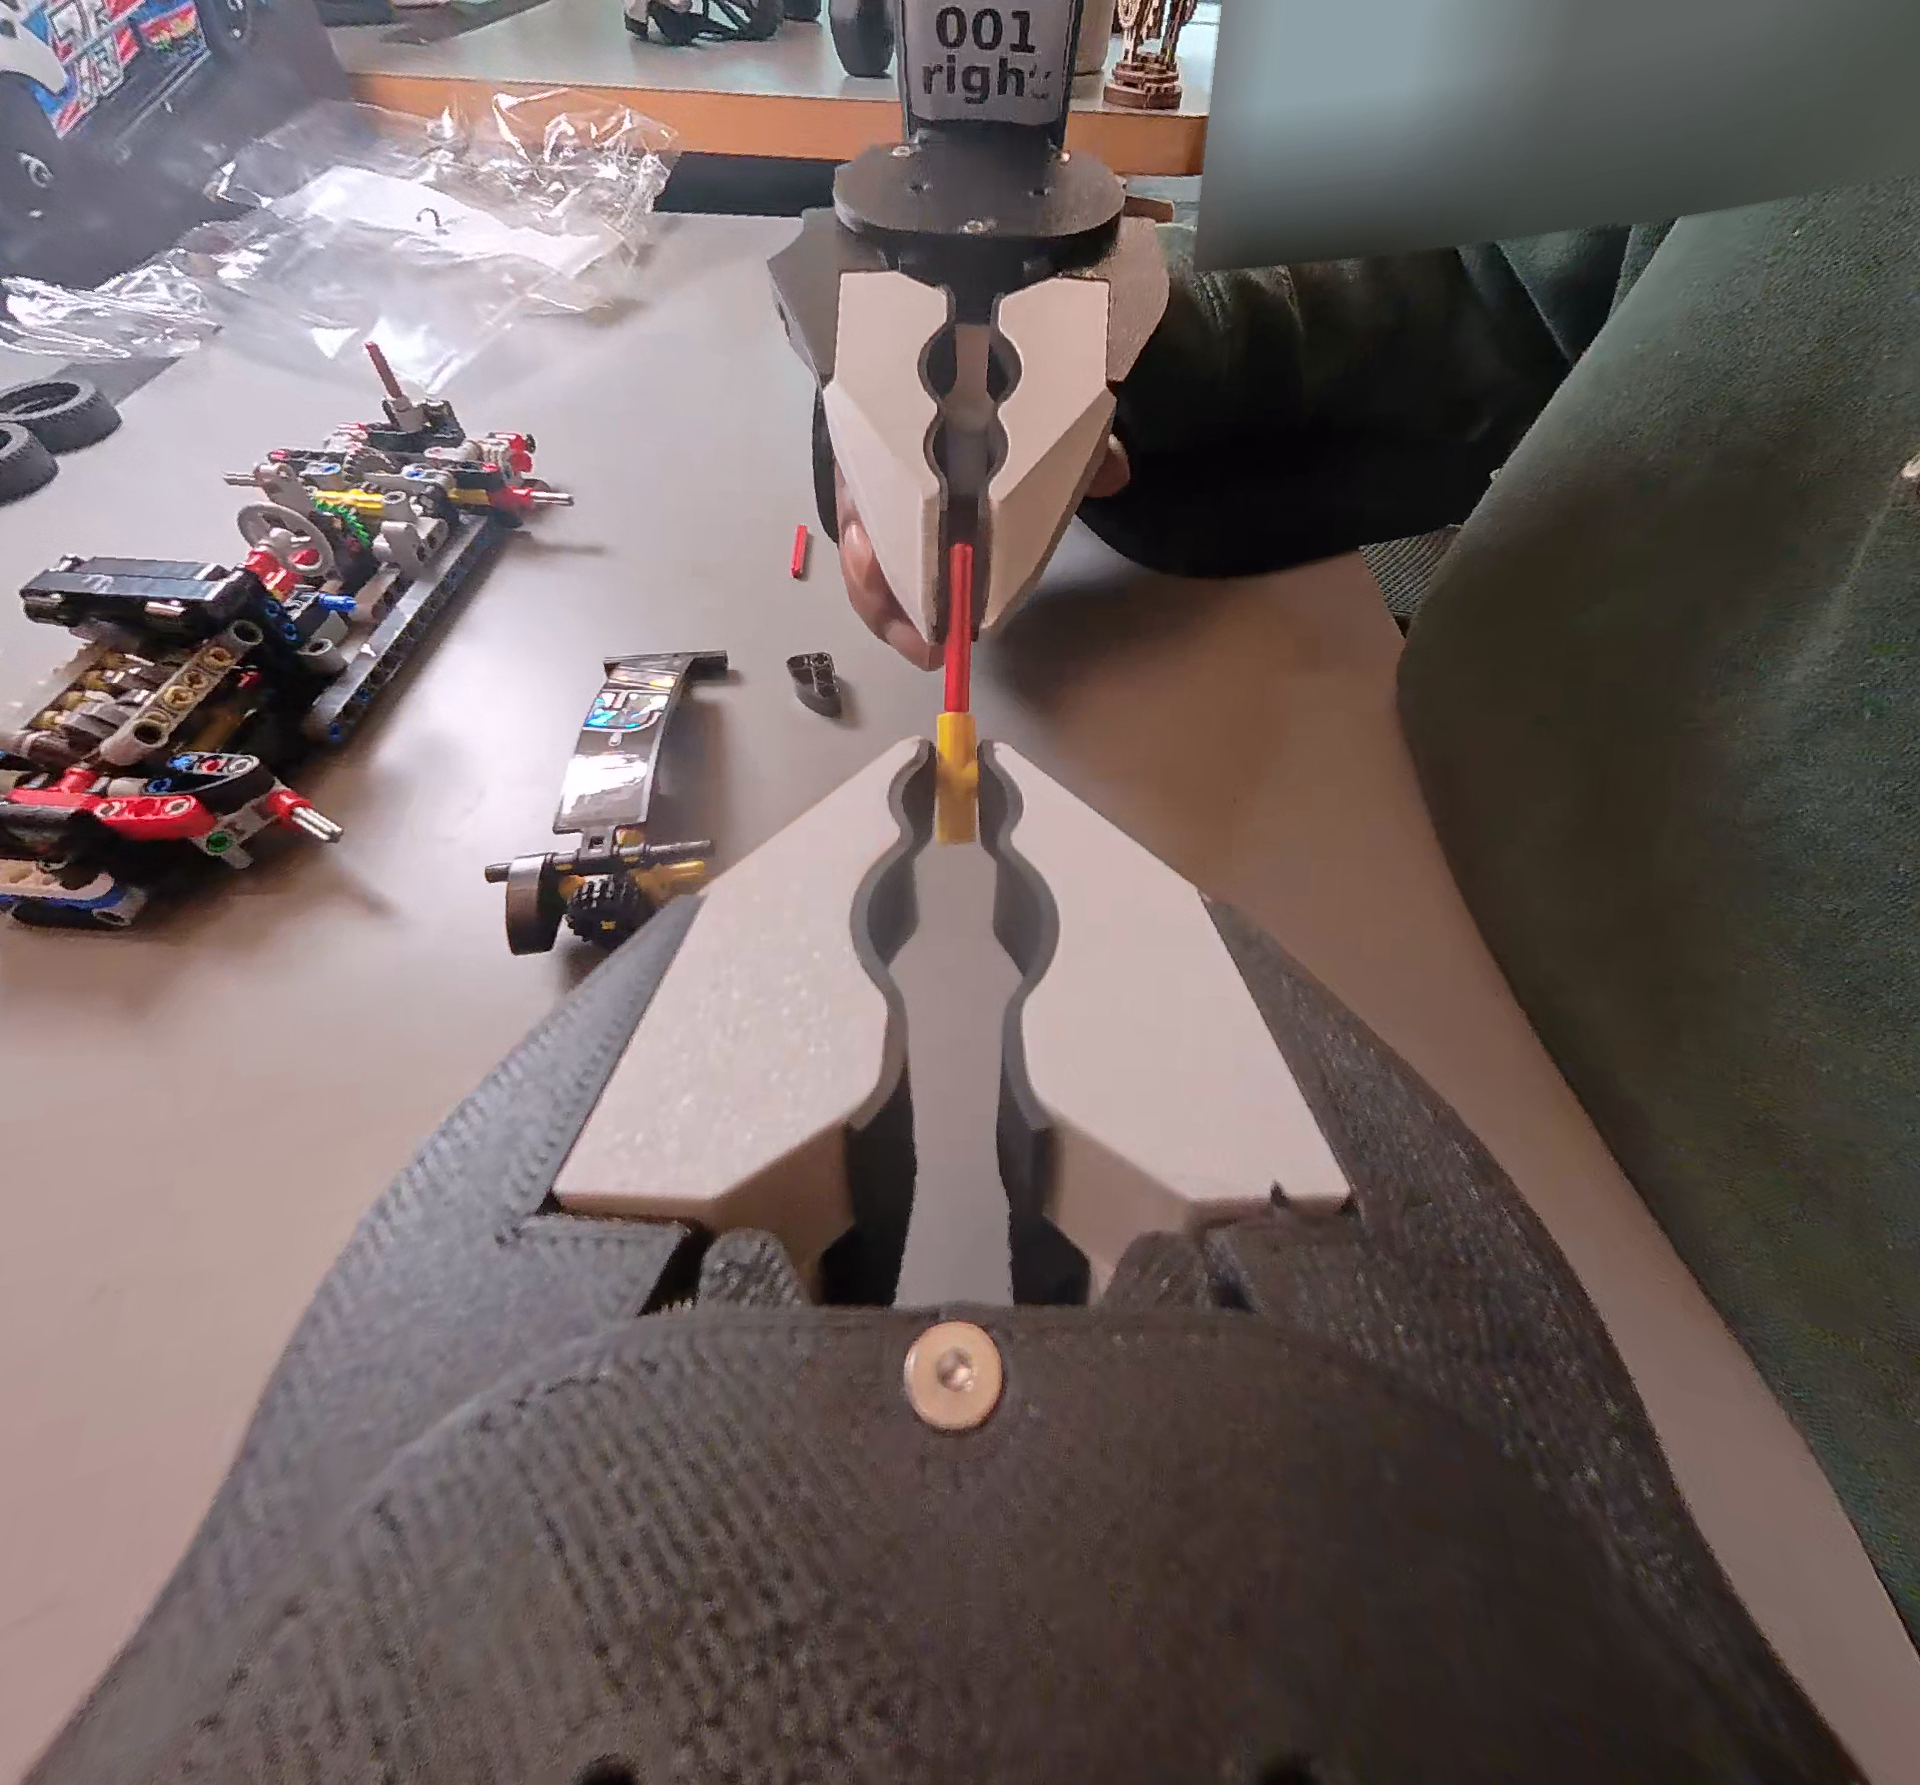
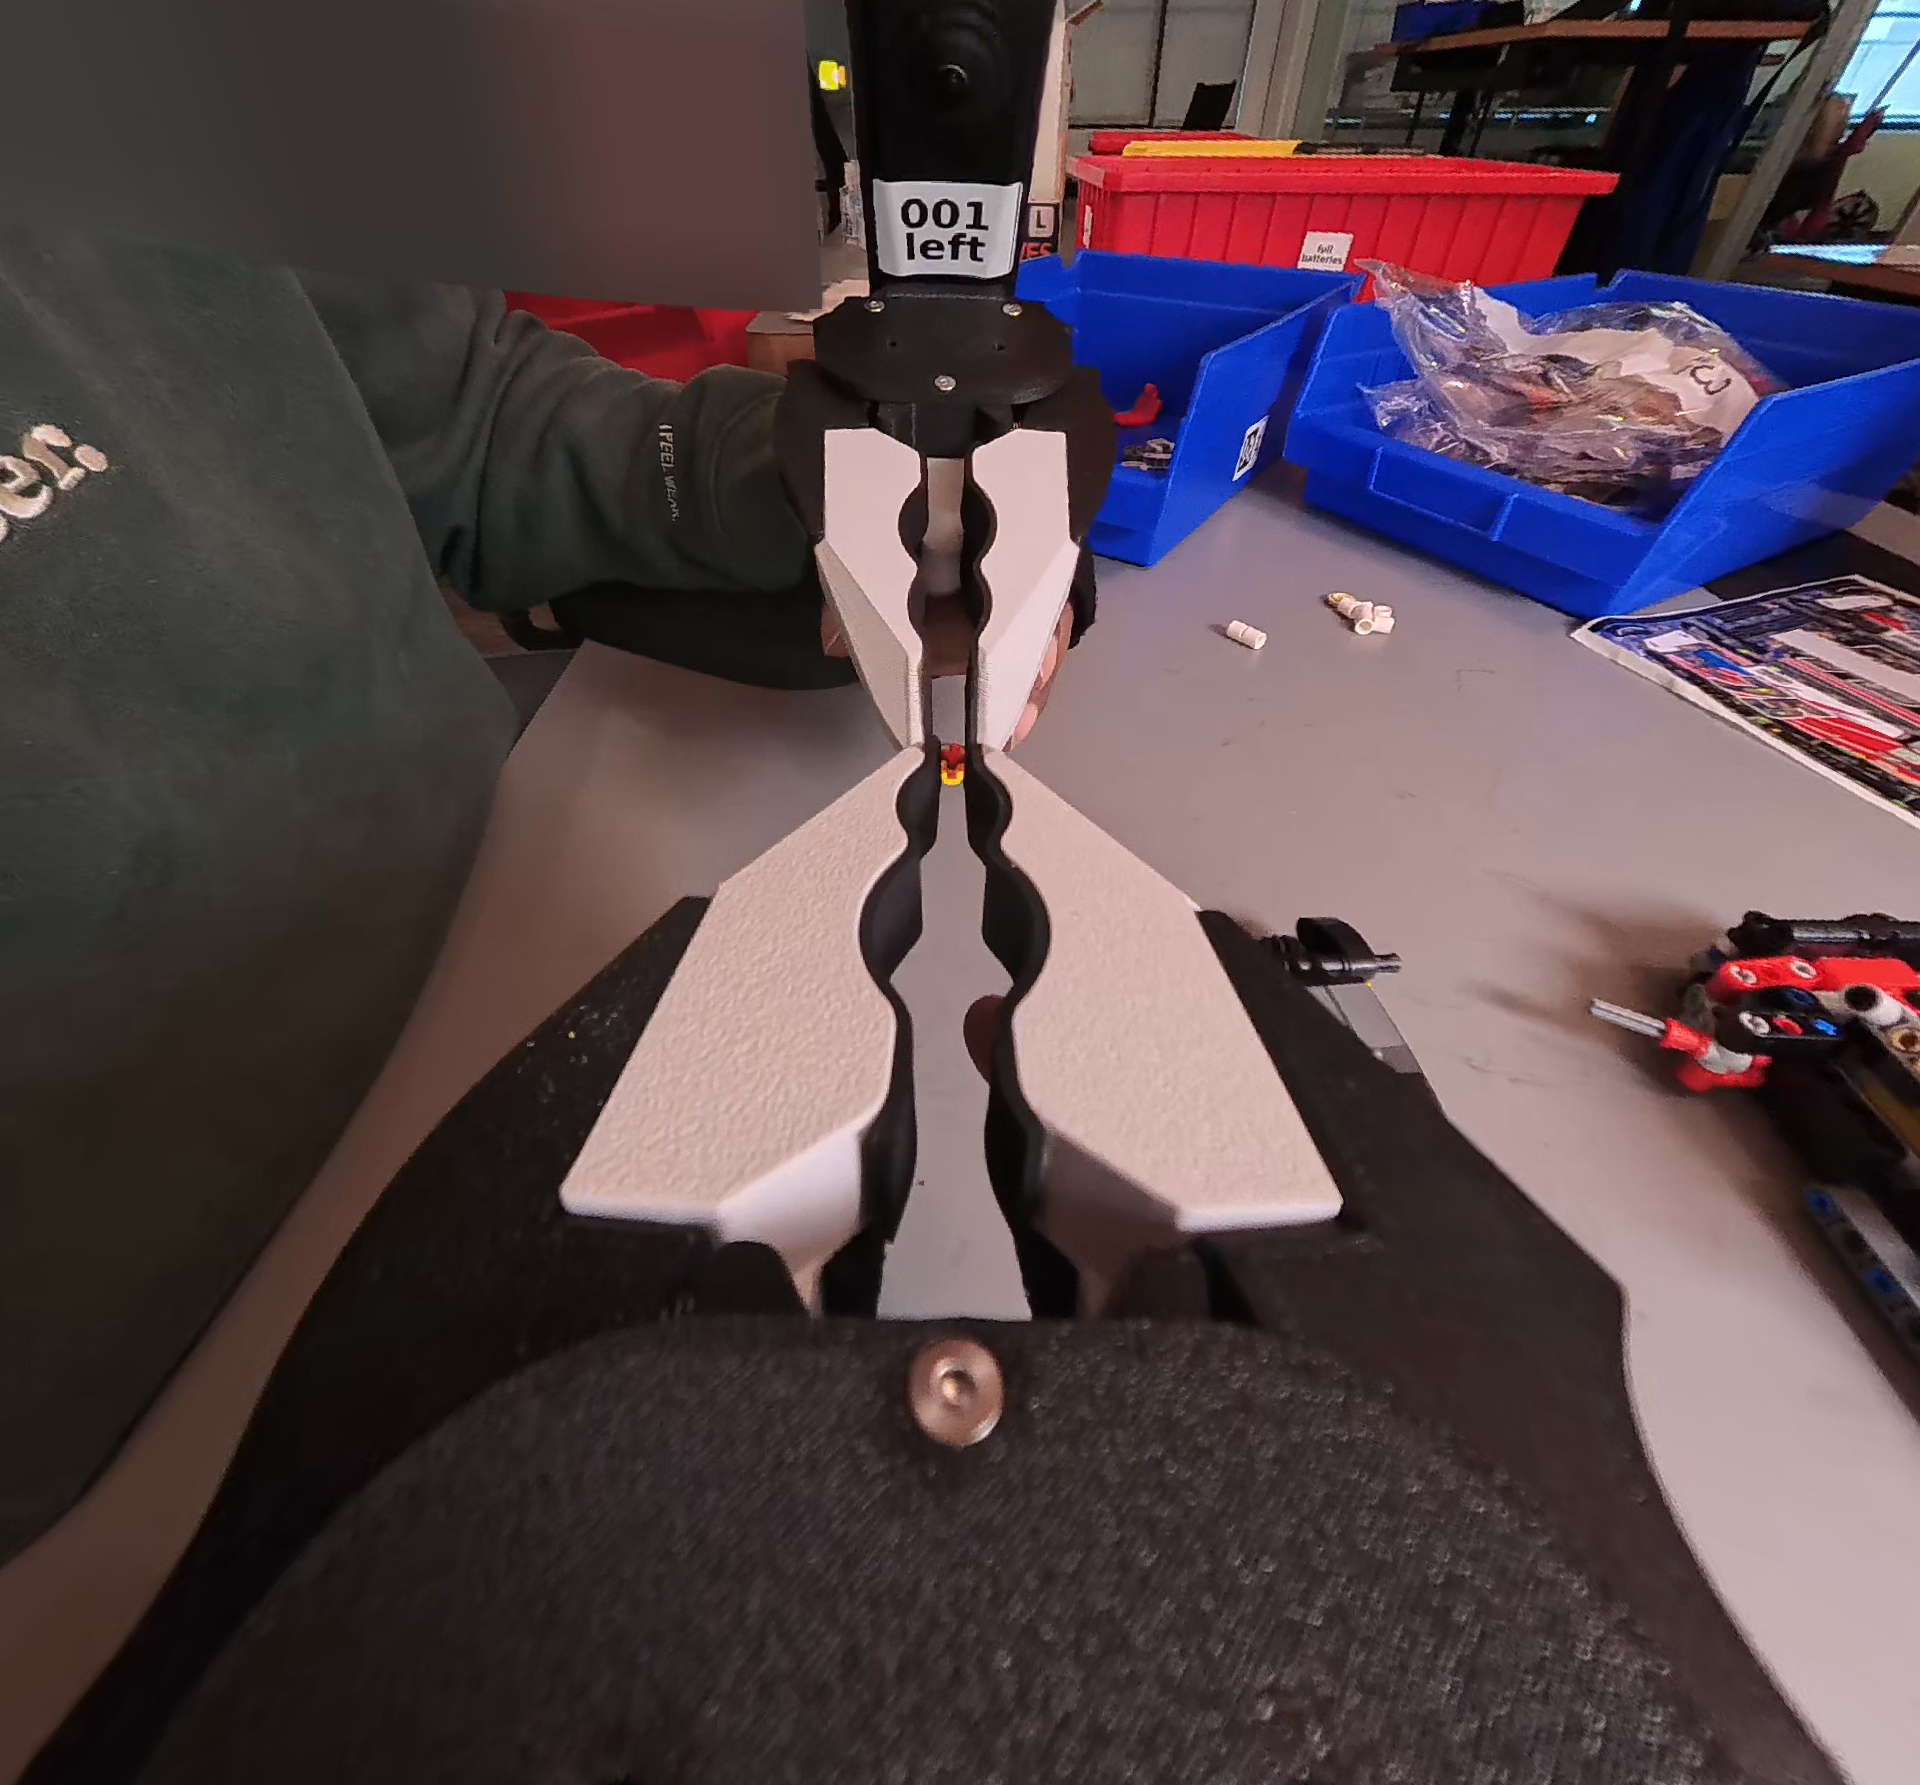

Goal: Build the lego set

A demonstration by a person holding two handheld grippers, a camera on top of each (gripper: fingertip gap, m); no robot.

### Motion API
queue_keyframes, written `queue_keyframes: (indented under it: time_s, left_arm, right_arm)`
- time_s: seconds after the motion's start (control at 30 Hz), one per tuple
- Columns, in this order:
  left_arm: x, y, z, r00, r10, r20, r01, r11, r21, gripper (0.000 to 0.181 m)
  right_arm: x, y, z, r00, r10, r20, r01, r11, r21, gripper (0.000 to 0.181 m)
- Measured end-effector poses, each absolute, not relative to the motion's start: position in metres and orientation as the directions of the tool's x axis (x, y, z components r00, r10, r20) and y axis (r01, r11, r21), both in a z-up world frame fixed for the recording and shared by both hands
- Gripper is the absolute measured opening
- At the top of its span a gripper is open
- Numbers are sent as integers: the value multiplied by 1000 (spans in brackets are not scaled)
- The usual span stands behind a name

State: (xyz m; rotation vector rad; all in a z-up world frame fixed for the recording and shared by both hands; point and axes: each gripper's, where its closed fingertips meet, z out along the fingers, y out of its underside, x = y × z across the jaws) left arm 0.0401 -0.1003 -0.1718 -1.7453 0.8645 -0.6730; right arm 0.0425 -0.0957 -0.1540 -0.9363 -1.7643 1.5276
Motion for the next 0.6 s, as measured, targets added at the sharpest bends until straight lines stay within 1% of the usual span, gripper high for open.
queue_keyframes:
  time_s: [0.4, 0.5, 0.6]
  left_arm:
    - [43, -101, -167, 573, -813, 108, -164, -242, -956, 5]
    - [44, -101, -164, 564, -808, 169, -111, -277, -954, 5]
    - [45, -102, -168, 558, -805, 199, -102, -305, -947, 5]
  right_arm:
    - [45, -97, -153, -573, 819, -20, 126, 64, -990, 1]
    - [45, -97, -153, -578, 815, -38, 142, 54, -988, 1]
    - [46, -99, -159, -584, 811, -33, 175, 86, -981, 2]
